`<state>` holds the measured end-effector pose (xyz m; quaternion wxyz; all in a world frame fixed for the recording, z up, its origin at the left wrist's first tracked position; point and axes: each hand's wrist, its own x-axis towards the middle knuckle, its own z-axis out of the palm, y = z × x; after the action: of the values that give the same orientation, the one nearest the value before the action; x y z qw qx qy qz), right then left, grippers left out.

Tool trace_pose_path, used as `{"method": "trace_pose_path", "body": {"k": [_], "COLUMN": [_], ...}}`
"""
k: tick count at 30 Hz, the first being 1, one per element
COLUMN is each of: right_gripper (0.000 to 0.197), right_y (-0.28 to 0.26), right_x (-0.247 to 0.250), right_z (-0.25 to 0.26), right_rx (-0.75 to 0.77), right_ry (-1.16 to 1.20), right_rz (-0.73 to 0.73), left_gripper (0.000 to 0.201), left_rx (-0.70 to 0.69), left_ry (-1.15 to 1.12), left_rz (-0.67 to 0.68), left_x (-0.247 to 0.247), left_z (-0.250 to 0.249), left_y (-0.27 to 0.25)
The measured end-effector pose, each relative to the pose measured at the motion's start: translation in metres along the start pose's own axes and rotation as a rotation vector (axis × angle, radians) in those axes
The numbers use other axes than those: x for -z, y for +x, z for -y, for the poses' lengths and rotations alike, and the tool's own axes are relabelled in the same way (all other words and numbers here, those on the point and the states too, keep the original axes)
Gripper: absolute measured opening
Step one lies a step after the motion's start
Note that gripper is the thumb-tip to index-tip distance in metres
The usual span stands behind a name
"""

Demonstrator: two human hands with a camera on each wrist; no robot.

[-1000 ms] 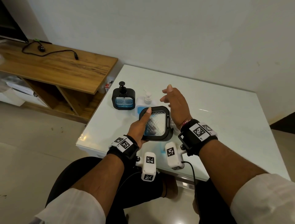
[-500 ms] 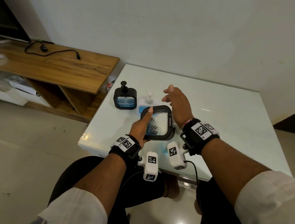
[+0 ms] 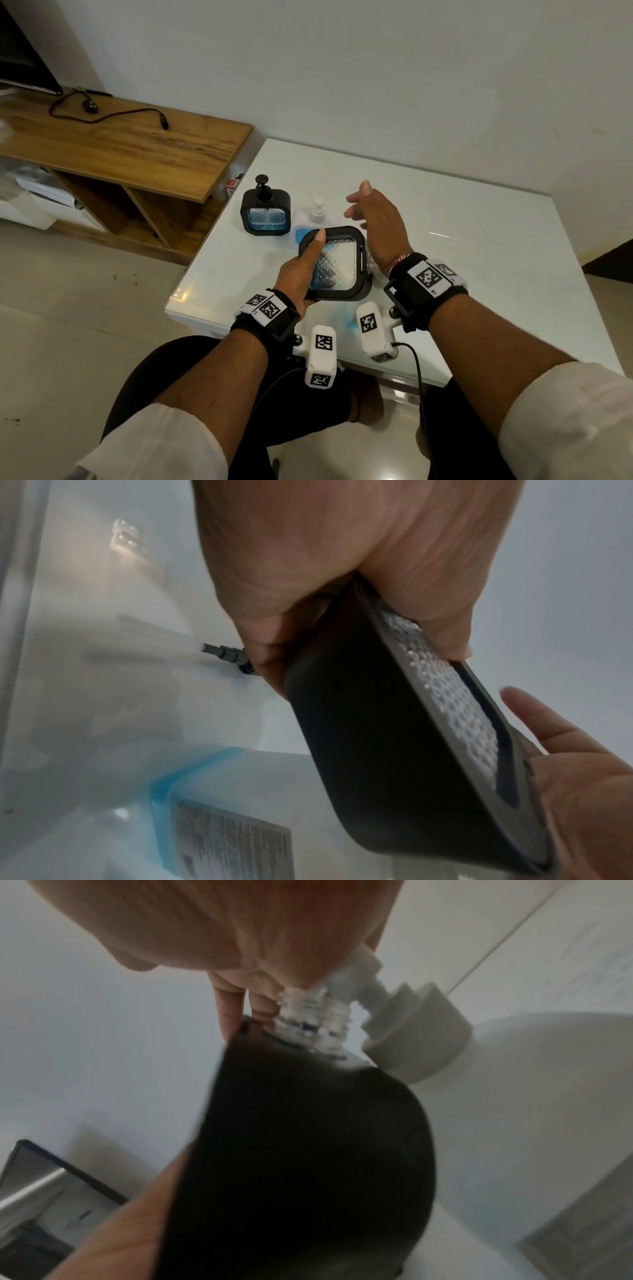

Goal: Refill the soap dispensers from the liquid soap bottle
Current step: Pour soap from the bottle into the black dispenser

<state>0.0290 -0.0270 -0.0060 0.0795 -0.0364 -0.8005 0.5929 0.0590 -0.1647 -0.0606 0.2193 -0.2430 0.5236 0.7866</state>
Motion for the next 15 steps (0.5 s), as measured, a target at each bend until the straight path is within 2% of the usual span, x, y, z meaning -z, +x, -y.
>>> {"method": "trace_pose_path", "body": {"k": [3, 8, 12, 15], "right_gripper": [0.055, 0.054, 0.054, 0.054], "right_y": [-0.0046, -0.0015, -0.0023, -0.0048], "right_x": [-0.0015, 0.0017, -0.0010, -0.0023], "right_z": [-0.0022, -0.0002, 0.0024, 0.0015], "right_rx": [0.031, 0.001, 0.041, 0.074], "right_ry": [-0.034, 0.053, 0.016, -0.043], "right_rz": [-0.008, -0.024, -0.003, -0.003], "left_gripper": [0.061, 0.075, 0.067, 0.081], "left_rx": [-0.007, -0.017, -0.012, -0.016], "left_ry": [-0.008, -0.007, -0.016, -0.010], "left_rz": [0.001, 0.024, 0.014, 0.011], "left_x": [0.0007, 0.0012, 0.0015, 0.0010], "left_z": [0.0009, 0.0025, 0.0011, 0.0013], "left_y": [0.0003, -0.0011, 0.0003, 0.0018]}}
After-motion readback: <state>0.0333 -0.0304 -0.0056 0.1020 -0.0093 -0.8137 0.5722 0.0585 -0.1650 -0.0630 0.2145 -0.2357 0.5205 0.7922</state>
